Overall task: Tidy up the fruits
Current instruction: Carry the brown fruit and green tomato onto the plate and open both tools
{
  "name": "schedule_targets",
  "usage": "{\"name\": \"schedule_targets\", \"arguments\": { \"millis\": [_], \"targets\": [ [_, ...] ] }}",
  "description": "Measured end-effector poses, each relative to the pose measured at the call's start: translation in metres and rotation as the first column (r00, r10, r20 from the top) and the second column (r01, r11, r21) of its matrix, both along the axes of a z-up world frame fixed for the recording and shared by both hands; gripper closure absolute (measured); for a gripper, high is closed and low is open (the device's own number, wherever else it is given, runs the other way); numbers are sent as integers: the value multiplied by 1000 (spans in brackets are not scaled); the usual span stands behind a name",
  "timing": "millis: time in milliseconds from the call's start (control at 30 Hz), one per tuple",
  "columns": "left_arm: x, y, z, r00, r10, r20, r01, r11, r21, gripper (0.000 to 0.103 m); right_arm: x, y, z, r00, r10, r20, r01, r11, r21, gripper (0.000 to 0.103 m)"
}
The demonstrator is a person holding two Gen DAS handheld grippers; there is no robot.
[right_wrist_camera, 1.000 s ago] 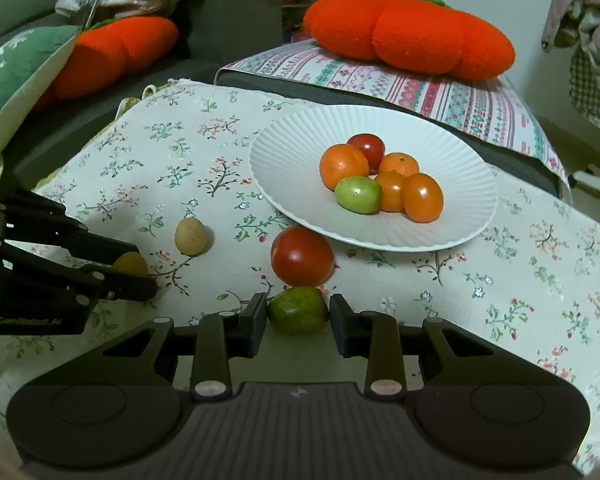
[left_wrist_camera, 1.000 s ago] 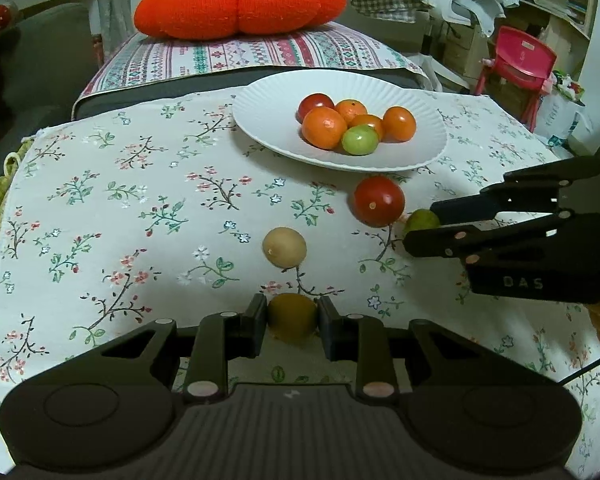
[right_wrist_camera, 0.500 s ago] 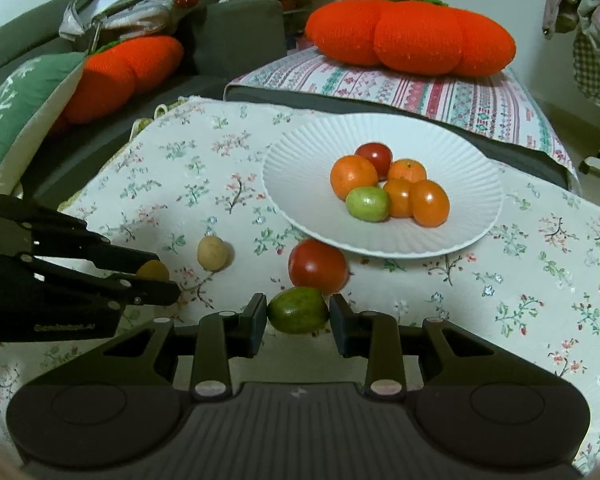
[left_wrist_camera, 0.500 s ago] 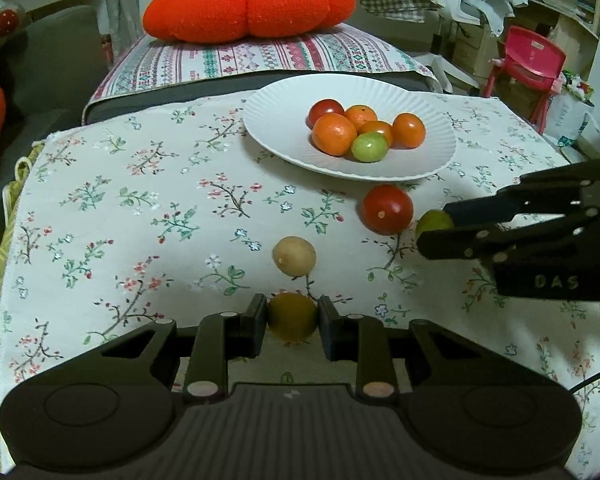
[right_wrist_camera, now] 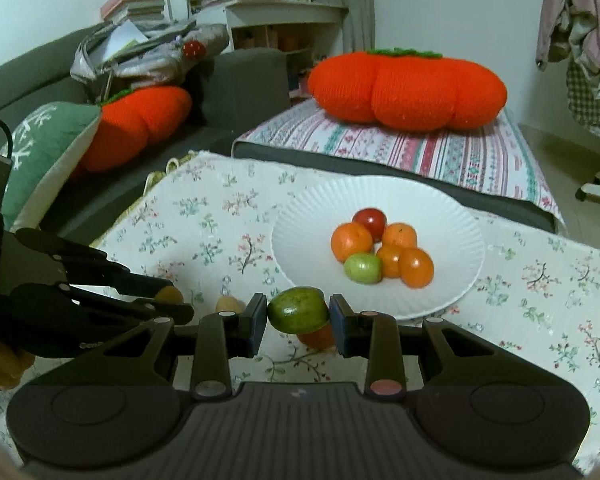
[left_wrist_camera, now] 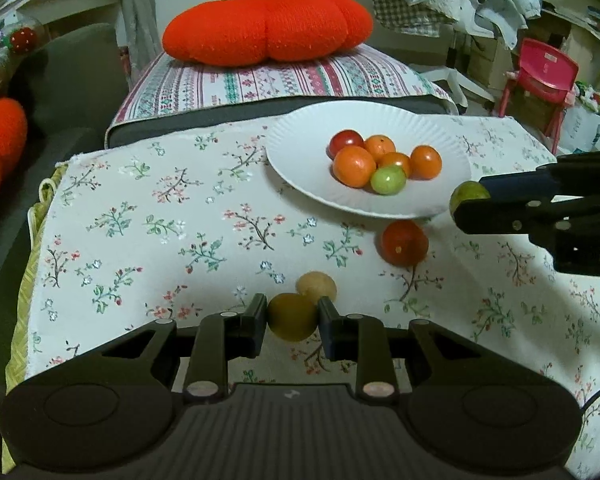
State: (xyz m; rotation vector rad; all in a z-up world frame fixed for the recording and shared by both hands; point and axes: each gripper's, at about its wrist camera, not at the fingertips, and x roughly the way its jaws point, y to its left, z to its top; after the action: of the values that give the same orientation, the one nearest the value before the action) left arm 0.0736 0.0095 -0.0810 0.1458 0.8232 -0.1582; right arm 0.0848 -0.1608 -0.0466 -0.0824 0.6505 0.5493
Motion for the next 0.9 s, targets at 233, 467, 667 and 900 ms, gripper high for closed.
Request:
{"name": "schedule_targets", "arguments": {
  "millis": [233,467,667,900],
  "targets": [
    [3,-3,8,1000,3,28,-3,1000,-8,91,2,-8,9,998,-35,43,35,999,11,72],
    [15,-9,20,997,2,72,0,1000,-17,91,5,-13,9,996,-73,53,73,997,13,72],
    [32,-19,24,994,-16,109,17,1000,-7,91,8,-21,9,993,-101,64,101,995,4,72],
    [52,-32,18,993,-34,109,34,999,-6,91,17,-32,5,986,-151,74,152,988,-14,72]
  ]
}}
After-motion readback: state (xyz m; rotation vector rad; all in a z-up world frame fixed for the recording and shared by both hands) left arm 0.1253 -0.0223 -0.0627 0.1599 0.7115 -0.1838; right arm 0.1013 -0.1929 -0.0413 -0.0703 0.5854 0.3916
